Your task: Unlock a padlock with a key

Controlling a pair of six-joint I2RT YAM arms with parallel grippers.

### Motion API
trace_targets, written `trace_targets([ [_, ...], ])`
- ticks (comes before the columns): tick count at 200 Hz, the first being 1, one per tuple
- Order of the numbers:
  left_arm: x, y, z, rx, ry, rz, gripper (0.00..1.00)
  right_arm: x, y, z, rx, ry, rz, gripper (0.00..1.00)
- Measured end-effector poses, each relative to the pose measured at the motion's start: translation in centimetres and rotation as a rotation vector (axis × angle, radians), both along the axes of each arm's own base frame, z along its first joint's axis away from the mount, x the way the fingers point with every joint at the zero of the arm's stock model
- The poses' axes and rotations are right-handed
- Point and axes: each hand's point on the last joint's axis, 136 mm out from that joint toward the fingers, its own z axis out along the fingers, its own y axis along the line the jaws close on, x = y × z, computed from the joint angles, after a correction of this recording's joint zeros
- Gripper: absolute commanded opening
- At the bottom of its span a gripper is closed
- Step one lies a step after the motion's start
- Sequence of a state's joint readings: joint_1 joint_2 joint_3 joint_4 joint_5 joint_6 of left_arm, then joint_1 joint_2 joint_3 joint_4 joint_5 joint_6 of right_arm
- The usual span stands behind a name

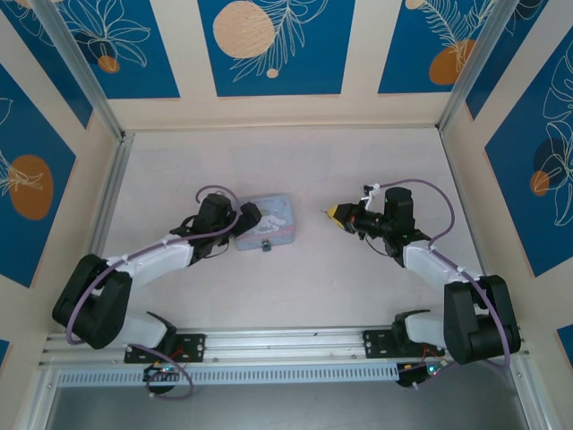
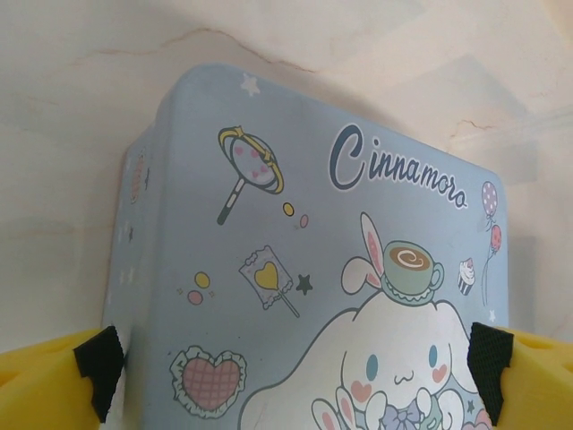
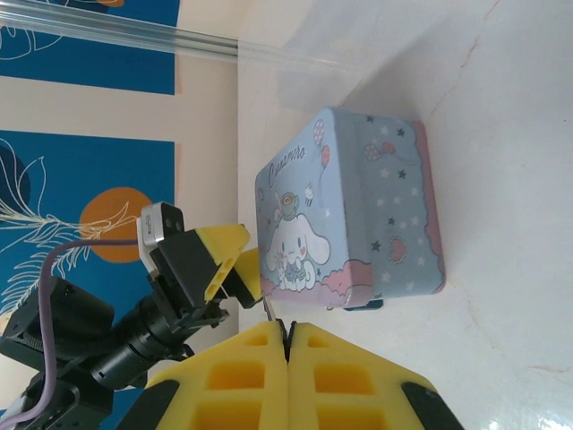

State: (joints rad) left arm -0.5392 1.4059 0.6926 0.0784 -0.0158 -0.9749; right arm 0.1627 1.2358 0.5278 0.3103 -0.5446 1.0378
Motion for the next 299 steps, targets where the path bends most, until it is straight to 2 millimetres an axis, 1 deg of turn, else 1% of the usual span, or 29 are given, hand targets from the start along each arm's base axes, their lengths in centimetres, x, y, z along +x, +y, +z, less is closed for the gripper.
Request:
trace_targets([
  [44, 0.7, -2.5, 0.2, -0.02, -0.011, -0.03, 1.0, -0.2, -0.1, -0.3, -0.014, 0.007, 0.0, 0.0],
  [70, 1.1, -3.6, 0.2, -0.026, -0.013, -0.045, 1.0, -0.3, -0.1, -0.4, -0.016, 0.012, 0.001, 0.0],
  [92, 1.8, -4.3, 0.4, -0.03, -0.019, -0.05, 1.0, -0.3, -0.1, -0.4, -0.016, 0.013, 0.0, 0.0],
  [131, 2.5, -4.8, 1.0, -0.037, -0.032, -0.05, 1.0, -0.3, -0.1, -0.5, -0.017, 0.016, 0.0, 0.0],
  [156, 2.4, -4.4, 1.2, -0.02, -0.032, -0.04, 1.0, -0.3, 0.0, -0.4, -0.017, 0.016, 0.005, 0.0],
  [177, 1.6, -3.6, 2.0, -0.006, -0.042, -0.038, 1.0, 0.2, 0.5, -0.4, -0.018, 0.022, 0.017, 0.0],
  [193, 0.7, -3.0, 3.3, -0.005, -0.072, -0.054, 1.0, 0.8, 1.1, -0.2, -0.017, 0.021, 0.031, 0.0],
  [205, -0.1, -2.8, 4.1, -0.011, -0.094, -0.084, 1.0, 1.2, 1.6, -0.1, -0.017, 0.019, 0.043, 0.0],
  [223, -1.3, -3.2, 4.4, -0.02, -0.105, -0.146, 1.0, 2.0, 2.6, -0.2, -0.015, 0.02, 0.065, 0.0],
  [239, -2.6, -3.9, 3.9, -0.018, -0.101, -0.214, 1.0, 2.6, 3.5, -0.6, -0.013, 0.028, 0.082, 0.0],
  [253, -4.0, -4.5, 3.0, -0.011, -0.085, -0.275, 0.99, 2.8, 4.2, -1.4, -0.012, 0.046, 0.095, 0.0],
  [273, -5.7, -5.4, 1.7, -0.001, -0.068, -0.35, 0.95, 2.9, 4.9, -2.4, -0.016, 0.074, 0.109, 0.0],
  [287, -6.5, -6.0, 1.0, 0.008, -0.063, -0.392, 0.91, 3.2, 5.3, -2.9, -0.016, 0.085, 0.113, 0.0],
  [299, -6.7, -6.6, 0.4, 0.014, -0.059, -0.419, 0.88, 3.4, 5.6, -3.2, -0.015, 0.092, 0.115, 0.0],
])
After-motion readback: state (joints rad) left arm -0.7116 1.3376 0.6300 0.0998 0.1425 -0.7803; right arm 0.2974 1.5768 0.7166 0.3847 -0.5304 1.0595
